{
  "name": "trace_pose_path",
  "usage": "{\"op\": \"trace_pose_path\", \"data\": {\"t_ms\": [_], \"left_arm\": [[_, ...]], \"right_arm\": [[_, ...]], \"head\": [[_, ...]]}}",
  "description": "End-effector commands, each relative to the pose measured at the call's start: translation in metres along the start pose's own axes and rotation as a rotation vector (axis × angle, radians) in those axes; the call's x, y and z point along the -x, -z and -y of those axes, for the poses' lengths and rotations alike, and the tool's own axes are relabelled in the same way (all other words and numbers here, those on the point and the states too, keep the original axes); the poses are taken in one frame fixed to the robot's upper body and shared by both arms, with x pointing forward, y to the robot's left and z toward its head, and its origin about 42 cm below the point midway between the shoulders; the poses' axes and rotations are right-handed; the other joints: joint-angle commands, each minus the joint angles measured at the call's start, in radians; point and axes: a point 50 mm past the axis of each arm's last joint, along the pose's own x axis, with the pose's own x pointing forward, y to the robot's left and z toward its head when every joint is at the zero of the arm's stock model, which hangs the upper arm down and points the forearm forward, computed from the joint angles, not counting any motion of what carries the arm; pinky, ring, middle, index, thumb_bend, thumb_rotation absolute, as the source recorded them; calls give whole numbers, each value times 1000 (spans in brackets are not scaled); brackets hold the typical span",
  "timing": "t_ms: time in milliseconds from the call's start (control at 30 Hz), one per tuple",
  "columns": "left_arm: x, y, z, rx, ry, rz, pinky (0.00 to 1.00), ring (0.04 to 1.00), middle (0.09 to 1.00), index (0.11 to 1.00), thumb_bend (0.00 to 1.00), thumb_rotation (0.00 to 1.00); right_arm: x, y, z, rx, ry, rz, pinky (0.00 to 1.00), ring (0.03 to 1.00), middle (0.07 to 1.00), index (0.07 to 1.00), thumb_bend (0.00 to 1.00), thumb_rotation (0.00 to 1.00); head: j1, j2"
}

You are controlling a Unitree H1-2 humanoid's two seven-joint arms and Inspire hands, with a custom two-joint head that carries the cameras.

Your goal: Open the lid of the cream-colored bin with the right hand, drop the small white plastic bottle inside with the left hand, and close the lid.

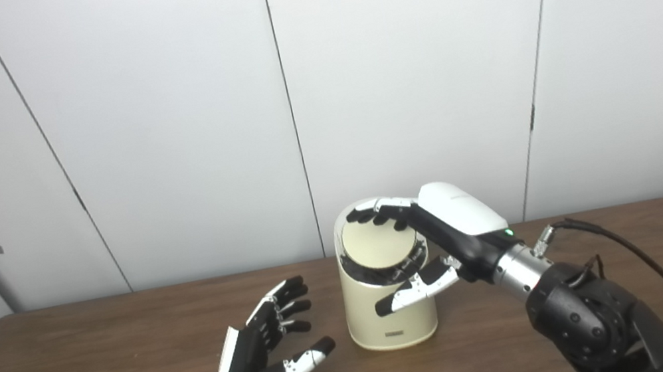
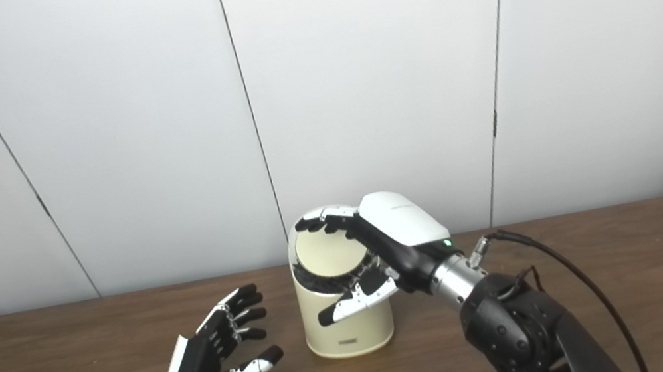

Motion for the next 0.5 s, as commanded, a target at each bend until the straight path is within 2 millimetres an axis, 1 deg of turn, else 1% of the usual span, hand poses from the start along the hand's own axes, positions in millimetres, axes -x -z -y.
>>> {"op": "trace_pose_path", "data": {"t_ms": [0, 100, 233, 300, 333, 367, 400, 467], "left_arm": [[-11, -10, 3, 0, -8, 55, 674, 790, 834, 852, 724, 157], [-11, -10, 3, -7, -7, 57, 665, 785, 835, 853, 720, 157], [-11, -10, 2, -6, -7, 59, 664, 783, 832, 854, 723, 167], [-12, -10, 2, -8, -7, 63, 662, 780, 829, 853, 723, 166], [-12, -10, 2, -11, -8, 64, 662, 780, 827, 852, 723, 164], [-12, -9, 2, -12, -9, 64, 663, 778, 825, 851, 726, 164], [-12, -9, 2, -13, -10, 63, 663, 778, 824, 851, 726, 164], [-12, -10, 2, -15, -10, 62, 664, 777, 824, 852, 728, 168]], "right_arm": [[-10, -14, 24, 28, 98, 84, 666, 764, 801, 794, 720, 305], [-10, -15, 26, 35, 118, 87, 661, 763, 801, 795, 718, 309], [-11, -14, 30, 40, 158, 108, 649, 764, 799, 790, 724, 287], [-12, -14, 32, 44, 170, 108, 645, 777, 811, 806, 716, 307], [-13, -13, 34, 50, 176, 110, 652, 787, 821, 814, 712, 331], [-13, -12, 36, 52, 180, 109, 672, 807, 837, 826, 710, 380], [-12, -11, 38, 51, 188, 106, 675, 809, 839, 828, 710, 385], [-9, -10, 42, 53, 201, 94, 679, 815, 843, 834, 706, 357]], "head": [[1, 0], [1, 2], [1, 2], [1, 2], [1, 0], [1, 0], [1, 0], [1, 0]]}}
